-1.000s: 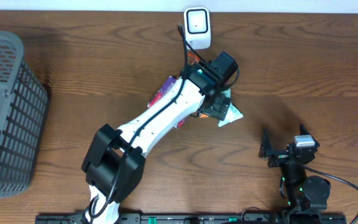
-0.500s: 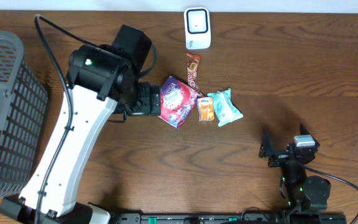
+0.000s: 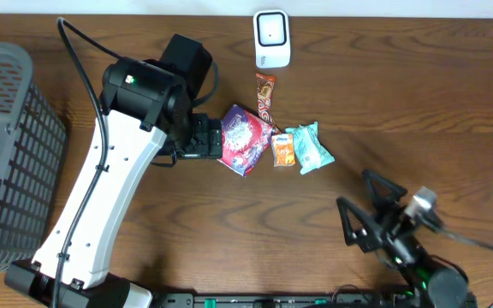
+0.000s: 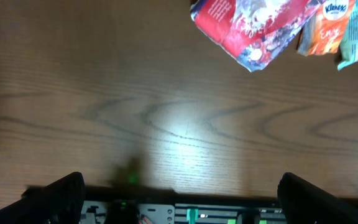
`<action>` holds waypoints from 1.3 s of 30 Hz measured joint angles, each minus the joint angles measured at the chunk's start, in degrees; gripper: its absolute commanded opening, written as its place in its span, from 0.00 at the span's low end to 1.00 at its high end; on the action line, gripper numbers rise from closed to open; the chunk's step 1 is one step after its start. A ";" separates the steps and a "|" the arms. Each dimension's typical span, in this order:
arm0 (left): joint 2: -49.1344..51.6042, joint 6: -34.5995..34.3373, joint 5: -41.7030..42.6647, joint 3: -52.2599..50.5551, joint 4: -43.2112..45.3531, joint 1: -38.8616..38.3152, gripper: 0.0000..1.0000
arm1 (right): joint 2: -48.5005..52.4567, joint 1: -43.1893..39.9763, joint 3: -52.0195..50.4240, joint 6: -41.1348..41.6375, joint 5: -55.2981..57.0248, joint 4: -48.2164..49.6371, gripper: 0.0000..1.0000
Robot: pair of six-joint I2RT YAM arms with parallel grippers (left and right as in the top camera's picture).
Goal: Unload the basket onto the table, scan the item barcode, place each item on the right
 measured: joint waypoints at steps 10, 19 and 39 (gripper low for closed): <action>0.00 0.00 -0.02 -0.02 0.04 0.00 0.98 | 13.70 0.00 29.92 -14.16 3.19 -34.62 0.99; 0.00 0.00 0.02 -0.11 0.00 0.00 0.98 | 62.88 0.83 71.21 -33.62 4.39 -80.72 0.99; 0.00 0.00 0.02 -0.11 -0.02 0.00 0.98 | 109.46 5.05 76.24 -38.12 9.64 -67.63 0.65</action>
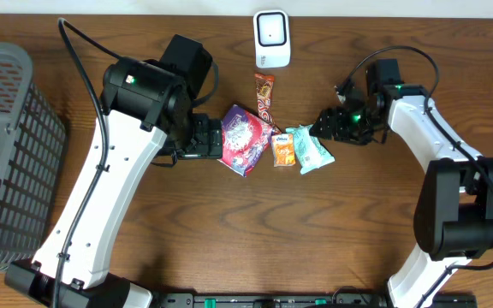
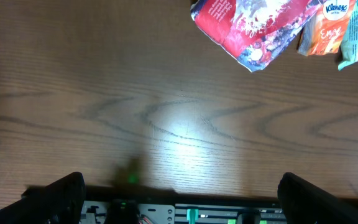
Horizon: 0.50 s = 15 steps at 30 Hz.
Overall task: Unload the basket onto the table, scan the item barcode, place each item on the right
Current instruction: 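Reach the right gripper to the green pouch and grasp it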
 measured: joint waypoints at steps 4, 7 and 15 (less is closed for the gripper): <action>0.00 0.00 0.00 0.00 0.02 0.00 0.98 | 2.36 0.44 0.07 -0.50 0.85 2.21 0.63; 0.00 0.00 -0.02 0.00 0.02 0.00 0.98 | 6.36 1.99 0.09 -1.51 1.09 2.78 0.45; 0.00 0.00 0.00 0.00 0.02 0.00 0.98 | 7.39 3.54 0.37 -2.27 -0.24 2.97 0.01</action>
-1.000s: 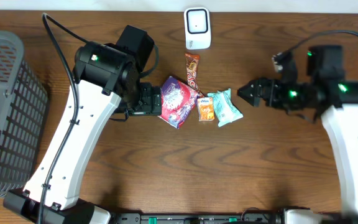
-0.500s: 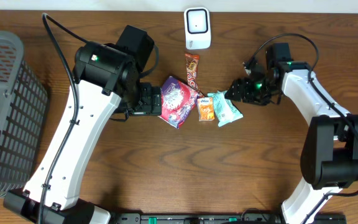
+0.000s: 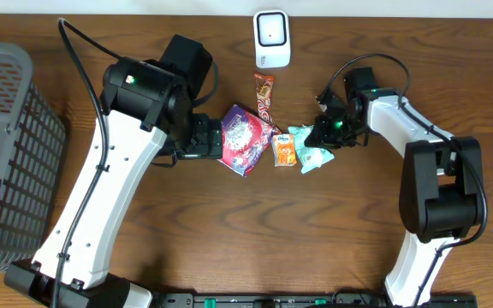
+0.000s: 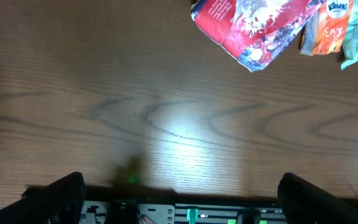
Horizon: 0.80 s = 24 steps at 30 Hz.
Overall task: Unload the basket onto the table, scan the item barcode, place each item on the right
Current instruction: 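Reach the right gripper to the green pouch and grasp it, then move the green pouch rightward and set it down on the table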
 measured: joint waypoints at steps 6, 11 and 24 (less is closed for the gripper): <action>0.00 0.00 0.00 0.00 0.02 0.00 0.98 | -0.04 -0.72 7.52 1.81 10.73 -12.37 0.01; 0.00 -0.02 0.00 0.00 -0.04 0.00 0.98 | -1.57 -0.59 19.67 13.68 42.38 -24.59 0.01; 0.00 0.00 0.00 0.00 0.00 0.00 0.98 | -2.27 -0.02 3.32 25.46 75.43 -14.91 0.20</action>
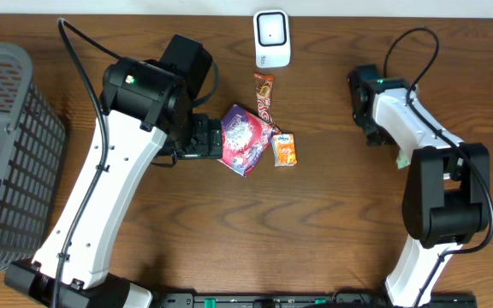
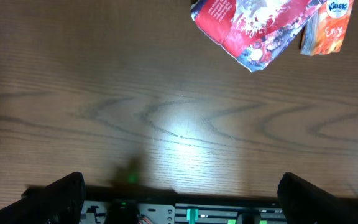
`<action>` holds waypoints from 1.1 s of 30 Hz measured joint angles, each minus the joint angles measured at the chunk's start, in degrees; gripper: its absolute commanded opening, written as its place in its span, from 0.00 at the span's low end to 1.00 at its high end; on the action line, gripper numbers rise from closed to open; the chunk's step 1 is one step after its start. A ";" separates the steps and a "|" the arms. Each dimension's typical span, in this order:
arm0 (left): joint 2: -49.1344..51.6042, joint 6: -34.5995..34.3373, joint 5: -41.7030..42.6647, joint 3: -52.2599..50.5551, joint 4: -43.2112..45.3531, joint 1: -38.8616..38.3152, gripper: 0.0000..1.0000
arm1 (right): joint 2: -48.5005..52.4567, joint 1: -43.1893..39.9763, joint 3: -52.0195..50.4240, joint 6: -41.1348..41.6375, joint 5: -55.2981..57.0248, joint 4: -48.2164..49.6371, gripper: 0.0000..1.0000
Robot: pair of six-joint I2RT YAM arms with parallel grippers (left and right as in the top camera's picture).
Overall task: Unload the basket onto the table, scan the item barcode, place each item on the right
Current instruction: 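Move the green pouch rightward and set it down on the table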
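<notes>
The white barcode scanner (image 1: 271, 38) stands at the table's far edge. Below it lie a brown chocolate bar (image 1: 265, 94), a red and purple snack bag (image 1: 246, 139) and an orange tissue pack (image 1: 284, 149). The bag (image 2: 253, 28) and the pack (image 2: 328, 28) also show at the top of the left wrist view. My left gripper (image 2: 179, 196) is open just left of the bag, its fingertips (image 2: 58, 193) wide apart over bare wood. My right arm (image 1: 382, 104) is folded at the right, hiding its gripper. Only a pale teal sliver (image 1: 398, 159) of a packet shows beside it.
A grey mesh basket (image 1: 7, 154) fills the left edge of the table. The left arm's white link (image 1: 101, 205) crosses the table's left half. The right arm's base column (image 1: 439, 214) stands at the lower right.
My right gripper was at the teal packet beside the orange pack. The arm is now drawn back to the right and the packet is gone from that spot. The left arm has not moved.
At first my right arm was folded low at the front right, with the teal packet beside the orange pack. Then its gripper was just right of the packet, then on it. Now the packet is off the table's middle. My left gripper stayed open by the bag.
</notes>
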 measured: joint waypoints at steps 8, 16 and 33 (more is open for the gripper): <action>0.00 0.00 0.00 0.00 0.00 0.00 0.98 | 0.00 2.10 -0.55 0.09 -11.10 3.85 0.49; 0.00 -0.02 -0.02 0.00 0.02 0.00 0.98 | 0.24 2.80 2.89 -3.63 -16.85 -2.51 0.61; 0.00 0.00 0.00 0.00 0.00 0.00 0.98 | 0.33 -24.28 15.19 -14.10 -44.04 -12.46 0.95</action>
